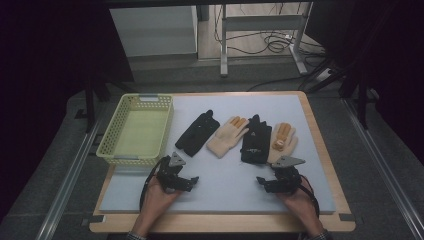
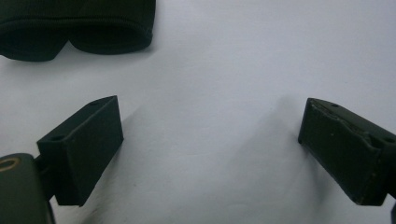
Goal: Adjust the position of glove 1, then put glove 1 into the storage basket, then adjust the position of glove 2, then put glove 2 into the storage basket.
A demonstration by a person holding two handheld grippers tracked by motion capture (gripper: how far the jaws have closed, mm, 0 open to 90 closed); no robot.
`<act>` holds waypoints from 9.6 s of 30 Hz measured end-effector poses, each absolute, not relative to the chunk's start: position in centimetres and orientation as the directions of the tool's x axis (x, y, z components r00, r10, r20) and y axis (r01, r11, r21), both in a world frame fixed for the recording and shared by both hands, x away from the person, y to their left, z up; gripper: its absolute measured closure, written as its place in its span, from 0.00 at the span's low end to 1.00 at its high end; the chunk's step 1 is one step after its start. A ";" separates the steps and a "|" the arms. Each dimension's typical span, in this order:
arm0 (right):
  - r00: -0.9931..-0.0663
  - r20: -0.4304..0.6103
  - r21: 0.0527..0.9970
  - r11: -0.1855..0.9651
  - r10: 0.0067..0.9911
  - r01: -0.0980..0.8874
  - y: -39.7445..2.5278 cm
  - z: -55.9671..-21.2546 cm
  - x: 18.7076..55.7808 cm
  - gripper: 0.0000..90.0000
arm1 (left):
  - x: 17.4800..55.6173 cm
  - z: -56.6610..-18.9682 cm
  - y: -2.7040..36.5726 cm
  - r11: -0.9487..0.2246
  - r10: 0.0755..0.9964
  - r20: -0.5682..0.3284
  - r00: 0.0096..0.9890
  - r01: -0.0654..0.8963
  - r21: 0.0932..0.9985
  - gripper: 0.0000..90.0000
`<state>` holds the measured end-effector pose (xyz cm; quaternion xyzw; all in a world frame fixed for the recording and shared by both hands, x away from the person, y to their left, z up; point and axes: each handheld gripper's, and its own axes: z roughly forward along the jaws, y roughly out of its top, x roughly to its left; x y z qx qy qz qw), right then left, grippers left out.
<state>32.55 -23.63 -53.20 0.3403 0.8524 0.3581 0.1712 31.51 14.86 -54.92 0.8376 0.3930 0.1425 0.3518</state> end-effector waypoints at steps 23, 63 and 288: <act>-0.695 -0.051 0.729 0.502 0.717 0.465 -23.4 -53.1 32.2 0.30 | 31.5 -54.9 14.9 -0.441 0.759 -0.040 0.650 0.559 0.702 0.07; -0.780 0.017 0.787 0.473 0.626 0.397 -15.0 -50.0 37.0 0.42 | 30.1 -55.1 17.5 -0.435 0.763 -0.043 0.645 0.561 0.704 0.06; -0.726 0.058 0.768 0.434 0.686 0.471 -19.4 -45.0 34.9 0.85 | 30.1 -55.1 17.5 -0.431 0.765 -0.044 0.643 0.562 0.706 0.07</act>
